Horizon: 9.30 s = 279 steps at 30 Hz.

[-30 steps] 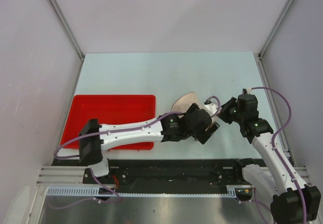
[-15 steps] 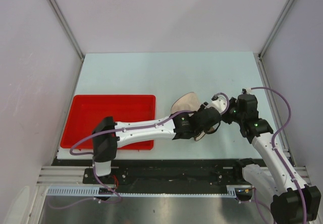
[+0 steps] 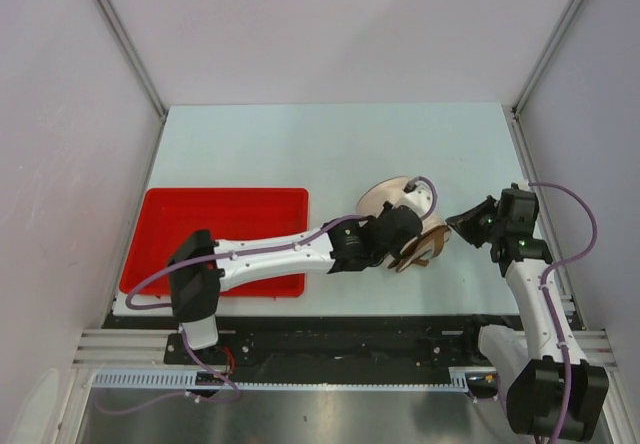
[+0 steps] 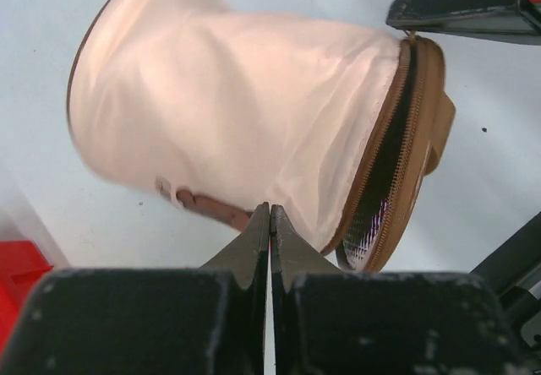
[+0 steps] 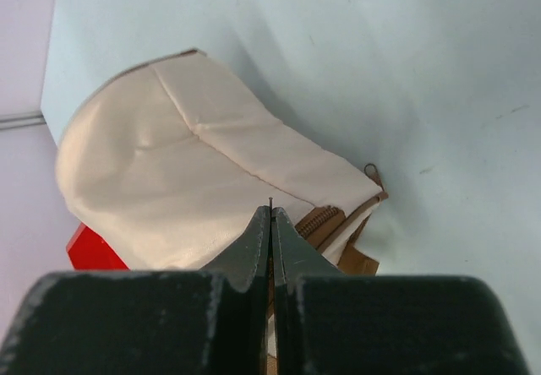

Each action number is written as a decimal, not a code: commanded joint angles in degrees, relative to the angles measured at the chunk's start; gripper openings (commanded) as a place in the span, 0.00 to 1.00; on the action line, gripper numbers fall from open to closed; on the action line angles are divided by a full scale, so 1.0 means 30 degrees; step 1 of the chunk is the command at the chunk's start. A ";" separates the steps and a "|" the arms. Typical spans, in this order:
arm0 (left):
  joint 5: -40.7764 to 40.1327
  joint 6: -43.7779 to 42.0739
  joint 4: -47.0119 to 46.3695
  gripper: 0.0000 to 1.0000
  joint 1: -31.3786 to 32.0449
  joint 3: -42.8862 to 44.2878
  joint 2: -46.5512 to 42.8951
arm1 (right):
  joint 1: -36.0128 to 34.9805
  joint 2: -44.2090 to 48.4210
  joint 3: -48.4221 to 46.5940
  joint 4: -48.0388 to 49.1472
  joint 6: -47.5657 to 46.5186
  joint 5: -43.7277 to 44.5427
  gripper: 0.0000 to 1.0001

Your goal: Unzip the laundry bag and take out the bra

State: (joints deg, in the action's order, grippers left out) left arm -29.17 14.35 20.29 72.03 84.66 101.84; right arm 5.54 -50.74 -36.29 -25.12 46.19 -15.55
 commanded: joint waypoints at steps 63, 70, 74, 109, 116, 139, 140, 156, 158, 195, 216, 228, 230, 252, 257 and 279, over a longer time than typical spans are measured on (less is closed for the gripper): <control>0.5943 -0.2175 -0.1030 0.01 -0.1803 0.1827 -0.0494 | 0.1143 -0.0494 -0.0586 0.0971 -0.1686 -0.2177 0.62; 0.7080 -0.0480 0.1028 0.58 -0.2765 0.3919 0.1065 | 0.0878 0.0974 -0.1525 -0.1409 -0.2828 -0.0208 0.74; 0.9545 0.0811 0.0386 0.73 -0.3939 0.2340 -0.1187 | 0.0323 0.1620 -0.1526 -0.2258 -0.3619 0.0758 0.76; 0.7965 0.0871 0.1701 0.71 -0.2711 -0.2586 -0.3916 | -0.9172 0.1855 -0.3426 -0.4192 -0.3383 0.3258 0.00; 0.8026 0.0930 0.2375 0.94 -0.2682 -0.1621 -0.4124 | -0.8034 0.0217 -0.6650 -0.4283 -0.4090 -0.0726 0.00; 0.6144 -0.1384 0.2463 0.93 -0.3529 -0.0739 -0.5645 | -0.1144 -0.2305 -0.8732 -0.1148 -0.1952 -1.2570 0.00; 0.6293 -0.1298 0.2464 0.93 -0.4082 -0.0885 -0.6024 | -0.1144 -0.2305 -0.8732 -0.1031 -0.1864 -1.2628 0.00; 1.2855 0.3215 -0.0553 0.94 -0.9361 -0.3788 -0.7434 | -0.3778 -0.2480 -0.8059 0.6001 -0.0043 -1.8511 0.00; 1.2712 0.3099 -0.0642 0.91 -0.9361 -0.3875 -0.7638 | -0.4161 -0.2860 -0.8058 0.4811 -0.2529 -1.8606 0.00; 0.9752 0.8725 -0.3834 0.66 -0.9449 -0.6922 -0.5268 | -0.5040 -0.4268 -0.6418 0.4712 -0.5584 -1.9426 0.00; 1.1335 0.7874 -0.4129 0.19 -0.8395 -0.4931 -0.0373 | -0.5245 -0.4414 -0.6389 0.5504 -0.4822 -1.9572 0.00; 0.8057 0.5823 -0.1640 0.00 -0.8570 -0.3993 -0.6521 | -0.5128 -0.4297 -0.6330 0.5093 -0.5203 -1.9308 0.00; 0.7761 0.5590 -0.1375 0.00 -0.8745 -0.3905 -0.7807 | -0.5099 -0.4326 -0.6301 0.5064 -0.5203 -1.9221 0.00; 0.4189 0.3362 0.0414 0.01 -1.0006 0.0546 -1.4931 | -0.4630 -0.4883 -0.6213 0.4742 -0.5056 -1.8400 0.00; 0.1292 0.2659 0.1143 0.00 -1.0006 0.0784 -1.6395 | -0.4630 -0.4884 -0.6213 0.4742 -0.4998 -1.8400 0.00; -0.1469 0.6495 0.6126 0.00 -1.4956 -0.8294 -1.8098 | -0.4864 -0.4268 -0.6213 0.4566 -0.5056 -1.8635 0.00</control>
State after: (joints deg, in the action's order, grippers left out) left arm -34.26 29.98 39.13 29.43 62.67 49.25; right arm -8.80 -65.32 -54.43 -12.71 31.48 -70.35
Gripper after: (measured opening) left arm 0.008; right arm 0.123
